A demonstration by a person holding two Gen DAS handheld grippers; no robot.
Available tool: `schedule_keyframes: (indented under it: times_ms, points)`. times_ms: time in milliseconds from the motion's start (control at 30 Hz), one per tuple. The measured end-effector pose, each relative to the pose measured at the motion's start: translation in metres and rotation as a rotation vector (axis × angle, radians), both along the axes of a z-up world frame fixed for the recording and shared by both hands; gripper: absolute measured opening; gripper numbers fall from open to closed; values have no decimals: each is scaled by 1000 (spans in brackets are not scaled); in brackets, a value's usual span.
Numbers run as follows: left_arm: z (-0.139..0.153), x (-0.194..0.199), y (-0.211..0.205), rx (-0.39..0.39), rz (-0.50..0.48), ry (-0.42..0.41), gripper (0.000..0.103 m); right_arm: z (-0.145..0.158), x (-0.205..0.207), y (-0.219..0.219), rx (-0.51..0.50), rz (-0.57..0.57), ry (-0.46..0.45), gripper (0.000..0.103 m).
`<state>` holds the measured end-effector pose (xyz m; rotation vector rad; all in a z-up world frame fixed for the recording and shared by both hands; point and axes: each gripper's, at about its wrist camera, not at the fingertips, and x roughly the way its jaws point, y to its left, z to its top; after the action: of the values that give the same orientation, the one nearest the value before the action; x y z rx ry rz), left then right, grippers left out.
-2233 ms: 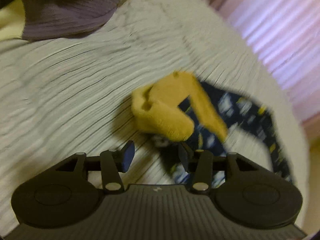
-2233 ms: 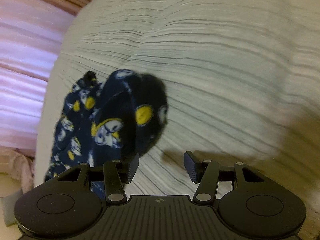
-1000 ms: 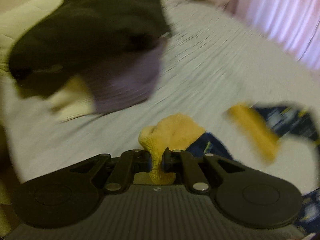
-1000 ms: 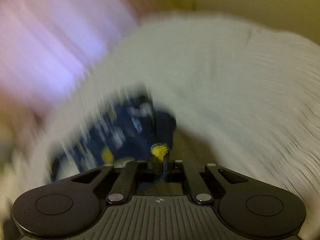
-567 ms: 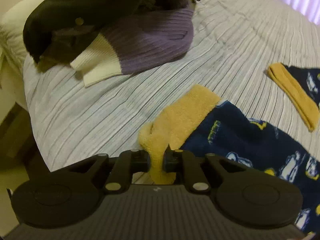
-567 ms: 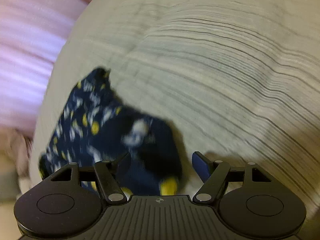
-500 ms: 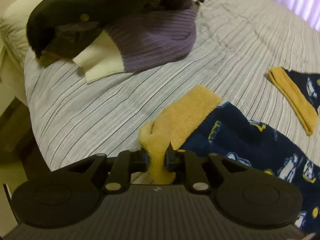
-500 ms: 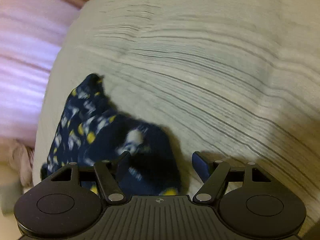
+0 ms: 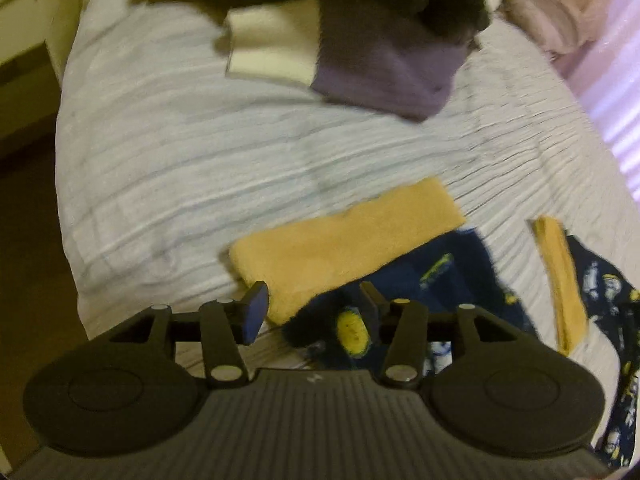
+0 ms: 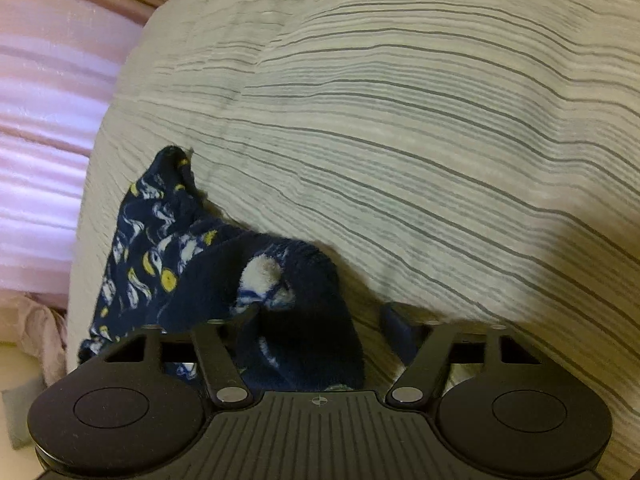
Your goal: Fold clothes
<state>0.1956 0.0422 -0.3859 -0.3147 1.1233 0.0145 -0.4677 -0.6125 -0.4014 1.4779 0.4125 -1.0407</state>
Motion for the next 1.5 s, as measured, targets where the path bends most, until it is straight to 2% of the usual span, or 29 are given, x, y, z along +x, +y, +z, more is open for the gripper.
schedule_keyframes:
  times_ms: [67,100,133,200,300,367,433,533,600,633,667,700,733,800,867,900,933,967,1033,1100,1200,1300,1400,1500]
  points:
    - [-2,-2,1,-8,0,-12,43,2,4,-1,5,10,9,48]
    - [-3,-3,1,-13,-1,-19,39,5,5,-2,1,19,25,17]
    - [-3,-2,0,6,-25,-20,10,9,8,-2,-11,29,47,5]
    - [-2,1,-4,53,-81,-18,5,20,13,-2,-41,53,100,3]
    - [27,-1,-6,40,-176,-162,5,53,1,-5,-120,62,142,3]
    - [32,-5,-4,46,-204,-168,5,73,-11,-6,-159,66,160,3]
    - [36,-9,-1,57,-229,-166,6,78,-20,-1,-152,79,194,3]
    - [9,-15,-2,191,-255,-50,9,59,-28,12,-66,55,248,3]
    - [-3,-15,0,231,-222,18,15,39,-31,18,28,72,253,3]
    - [-1,-16,1,236,-206,20,18,30,-31,20,75,95,251,7]
    - [3,-17,2,238,-190,15,20,28,-30,21,100,122,272,16]
    - [10,-16,0,253,-190,2,21,32,-29,21,104,143,317,55]
    - [18,-15,-2,288,-181,-19,21,37,-28,22,91,157,371,74]
    - [36,-13,-6,347,-149,-66,20,53,-29,18,45,159,455,75]
    - [54,-11,-10,362,-107,-114,19,65,-31,11,37,125,509,75]
    - [61,-9,-16,343,-103,-131,21,72,-30,7,17,96,523,75]
    - [63,-7,-30,310,-146,-130,23,78,-28,3,-10,69,533,75]
    - [65,-4,-46,274,-197,-125,25,84,-26,0,-31,50,521,75]
    - [64,0,-82,200,-301,-113,35,90,-18,-7,-46,34,458,75]
    - [58,2,-126,123,-409,-99,40,91,-5,-13,-57,36,449,75]
    - [34,13,-187,-64,-482,-28,47,86,10,-21,-52,41,414,75]
    - [4,28,-232,-199,-443,60,47,81,20,-27,-39,34,388,75]
    - [-22,47,-260,-241,-368,85,47,76,25,-34,-36,21,389,75]
    - [-41,68,-276,-263,-287,60,51,75,26,-37,-28,5,399,75]
